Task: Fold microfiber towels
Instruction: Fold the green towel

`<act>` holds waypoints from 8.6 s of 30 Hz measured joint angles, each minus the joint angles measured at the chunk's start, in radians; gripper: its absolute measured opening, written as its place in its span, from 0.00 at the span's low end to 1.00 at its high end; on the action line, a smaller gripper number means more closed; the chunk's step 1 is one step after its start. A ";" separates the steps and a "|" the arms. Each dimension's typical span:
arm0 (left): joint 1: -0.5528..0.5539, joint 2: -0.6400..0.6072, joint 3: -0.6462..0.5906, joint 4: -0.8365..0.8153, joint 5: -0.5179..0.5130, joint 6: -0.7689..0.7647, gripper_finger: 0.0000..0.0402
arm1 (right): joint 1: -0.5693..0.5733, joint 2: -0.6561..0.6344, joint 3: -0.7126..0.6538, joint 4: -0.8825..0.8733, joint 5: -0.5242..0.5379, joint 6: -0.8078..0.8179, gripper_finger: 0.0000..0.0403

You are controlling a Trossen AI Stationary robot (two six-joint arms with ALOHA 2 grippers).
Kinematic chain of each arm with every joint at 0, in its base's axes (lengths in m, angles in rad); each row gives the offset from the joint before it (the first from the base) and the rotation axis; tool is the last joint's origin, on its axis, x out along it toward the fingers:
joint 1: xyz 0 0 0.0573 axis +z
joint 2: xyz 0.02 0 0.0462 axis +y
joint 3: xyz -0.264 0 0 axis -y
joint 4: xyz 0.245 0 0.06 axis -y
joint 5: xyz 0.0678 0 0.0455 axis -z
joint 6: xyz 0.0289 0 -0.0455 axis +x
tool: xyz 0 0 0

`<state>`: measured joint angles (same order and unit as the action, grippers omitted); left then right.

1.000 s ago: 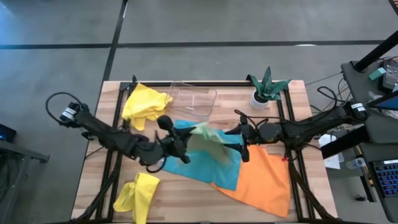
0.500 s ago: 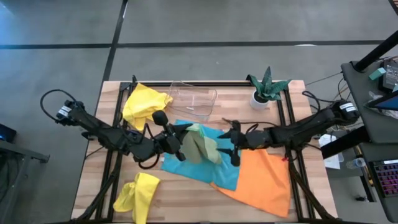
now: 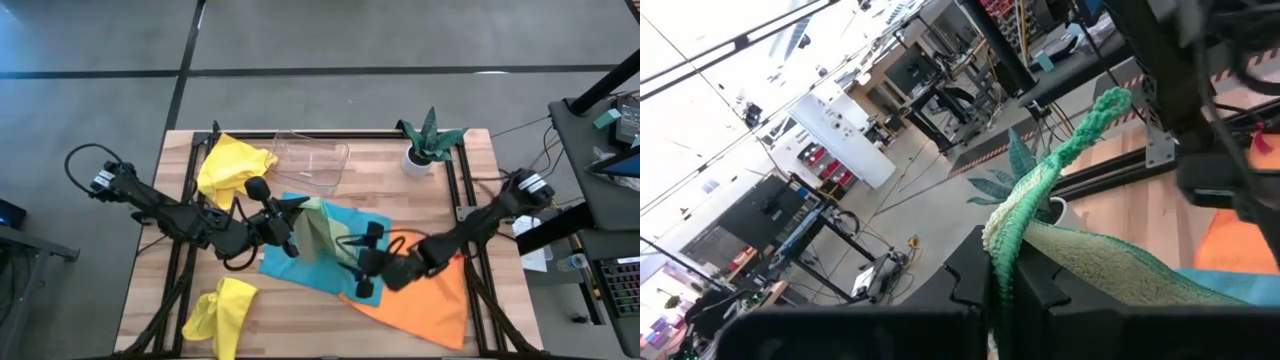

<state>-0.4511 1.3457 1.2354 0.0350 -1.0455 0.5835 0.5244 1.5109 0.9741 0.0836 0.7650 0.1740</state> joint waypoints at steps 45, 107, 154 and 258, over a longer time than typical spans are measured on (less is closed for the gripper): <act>0.014 -0.070 0.001 -0.092 -0.037 -0.002 0.00 | -0.002 -0.341 0.145 -0.728 0.217 0.152 0.02; 0.437 -0.451 -0.718 0.722 0.788 0.113 0.00 | -0.267 -0.482 0.328 -1.029 0.169 -0.039 0.02; -0.195 -0.009 -0.862 0.796 1.001 -0.297 0.00 | 0.338 0.036 0.325 -1.129 -0.121 0.618 0.02; -0.280 -0.056 -1.098 0.657 0.394 -1.028 0.00 | -0.466 0.088 -0.014 -0.521 -0.686 -0.098 0.02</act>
<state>-0.7314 1.2895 0.1371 0.6924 -0.6512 -0.4448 0.0582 1.5993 0.9604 -0.4371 0.0788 0.0757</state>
